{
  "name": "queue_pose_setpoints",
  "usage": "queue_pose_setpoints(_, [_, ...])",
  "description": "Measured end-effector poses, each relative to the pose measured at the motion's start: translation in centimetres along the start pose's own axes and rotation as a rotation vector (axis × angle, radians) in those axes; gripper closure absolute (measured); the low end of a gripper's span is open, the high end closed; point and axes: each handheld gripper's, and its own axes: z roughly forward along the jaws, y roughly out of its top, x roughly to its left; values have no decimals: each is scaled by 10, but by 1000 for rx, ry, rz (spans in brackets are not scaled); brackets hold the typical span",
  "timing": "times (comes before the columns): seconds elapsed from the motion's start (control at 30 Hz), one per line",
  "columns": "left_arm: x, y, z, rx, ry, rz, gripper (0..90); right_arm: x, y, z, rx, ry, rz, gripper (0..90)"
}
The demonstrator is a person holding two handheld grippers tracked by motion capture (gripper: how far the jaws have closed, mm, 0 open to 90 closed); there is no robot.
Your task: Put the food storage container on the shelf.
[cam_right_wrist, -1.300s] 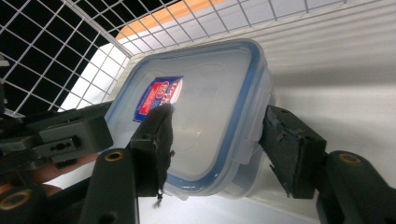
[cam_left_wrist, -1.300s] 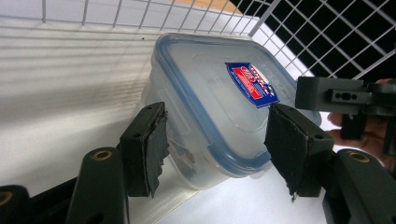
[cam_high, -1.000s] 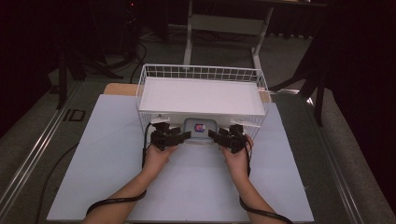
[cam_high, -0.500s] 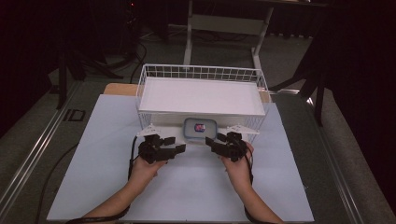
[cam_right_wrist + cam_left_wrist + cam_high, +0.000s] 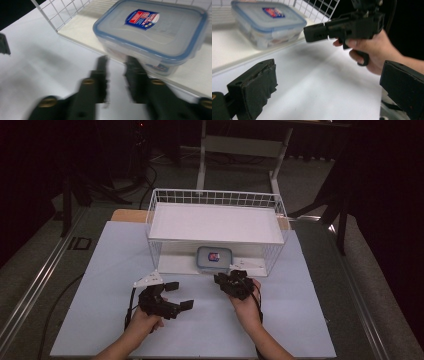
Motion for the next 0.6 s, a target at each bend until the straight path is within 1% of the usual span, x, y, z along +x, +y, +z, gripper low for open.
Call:
queue_pose_setpoints(0.03, [-2, -5, 0, -2, 13, 5, 19, 0, -1, 2, 7, -5, 2, 866])
queue_pose_setpoints(0.07, [-3, -9, 0, 1, 34, 18, 19, -1, -1, 3, 20, -7, 8, 897])
queue_pose_setpoints(0.1, [-4, -14, 1, -6, 52, 31, 19, -2, -2, 6, 25, -1, 20, 898])
queue_pose_setpoints(0.17, [-4, -18, 1, -5, 63, 37, 19, -4, -3, 9, 34, -10, 19, 898])
queue_pose_setpoints(0.23, [-2, -20, 1, -16, 59, 32, 19, -5, -2, 13, 45, -29, 18, 898])
queue_pose_setpoints(0.3, [-3, -21, 1, -25, 65, 37, 19, -8, -1, 17, 45, -30, 31, 898])
queue_pose_setpoints(0.33, [-3, -21, 1, -35, 65, 42, 19, -9, 0, 20, 40, -33, 30, 898])
queue_pose_setpoints(0.37, [-4, -21, 2, -30, 71, 58, 19, -10, 2, 21, 41, -32, 31, 898])
queue_pose_setpoints(0.4, [-4, -21, 2, -27, 72, 62, 19, -11, 3, 24, 41, -33, 35, 898])
queue_pose_setpoints(0.47, [-4, -22, 3, -28, 71, 65, 19, -12, 5, 27, 41, -44, 30, 898])
queue_pose_setpoints(0.53, [-3, -23, 3, -28, 67, 57, 19, -14, 7, 30, 38, -47, 45, 897])
queue_pose_setpoints(0.57, [-2, -23, 3, -29, 72, 54, 19, -15, 8, 31, 40, -47, 49, 897])
queue_pose_setpoints(0.6, [-2, -23, 3, -27, 73, 52, 20, -16, 10, 33, 43, -47, 41, 897])
